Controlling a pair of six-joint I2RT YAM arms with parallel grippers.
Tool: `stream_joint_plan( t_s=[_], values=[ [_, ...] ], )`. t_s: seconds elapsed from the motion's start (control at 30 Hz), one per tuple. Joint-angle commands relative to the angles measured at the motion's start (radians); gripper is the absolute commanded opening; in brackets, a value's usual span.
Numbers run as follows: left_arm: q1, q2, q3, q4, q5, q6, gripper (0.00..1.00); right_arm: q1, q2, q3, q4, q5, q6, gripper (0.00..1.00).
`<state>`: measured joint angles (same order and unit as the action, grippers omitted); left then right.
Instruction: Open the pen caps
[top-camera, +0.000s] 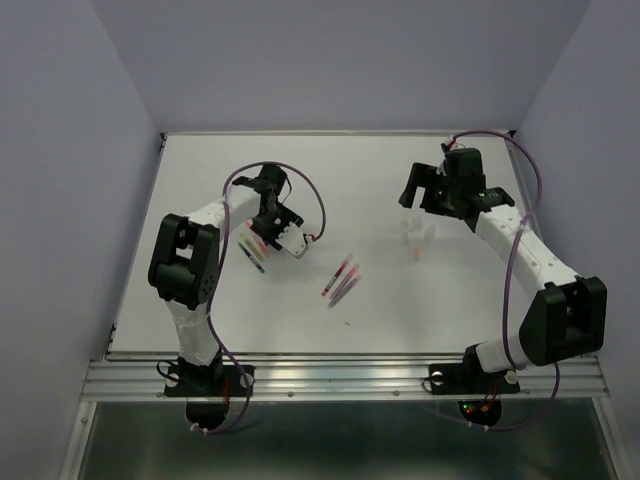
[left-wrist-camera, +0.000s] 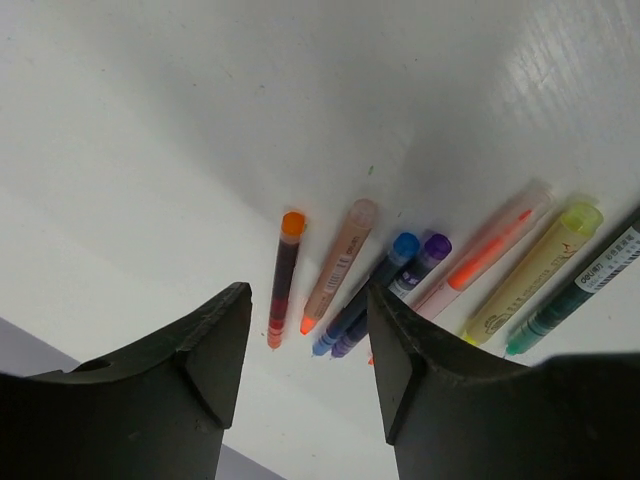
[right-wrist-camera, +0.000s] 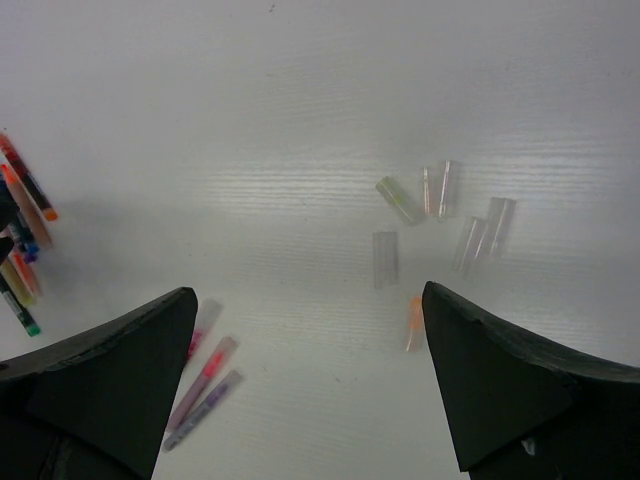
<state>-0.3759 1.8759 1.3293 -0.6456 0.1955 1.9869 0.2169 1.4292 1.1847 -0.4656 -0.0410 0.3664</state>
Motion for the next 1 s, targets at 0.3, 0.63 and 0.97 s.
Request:
stream_joint_plan(
  t_s=[0.3, 0.63, 0.97],
  values=[
    [-0.006, -0.113, 0.223, -0.144, 0.266, 0.107, 0.69, -0.005, -0.079, -0.048, 0.102, -0.028, 0.0, 1.0],
    [-0.006, -0.208, 0.275, 0.442, 0.596, -0.911, 0.99, -0.005, -0.191, -0.155, 0.18, 0.078, -0.04, 1.0],
    [-0.017, -0.251, 0.116, 0.985, 0.55, -2.2, 0.99, -0.005, -0.315, -0.31, 0.297, 0.102, -0.047, 1.0]
  ],
)
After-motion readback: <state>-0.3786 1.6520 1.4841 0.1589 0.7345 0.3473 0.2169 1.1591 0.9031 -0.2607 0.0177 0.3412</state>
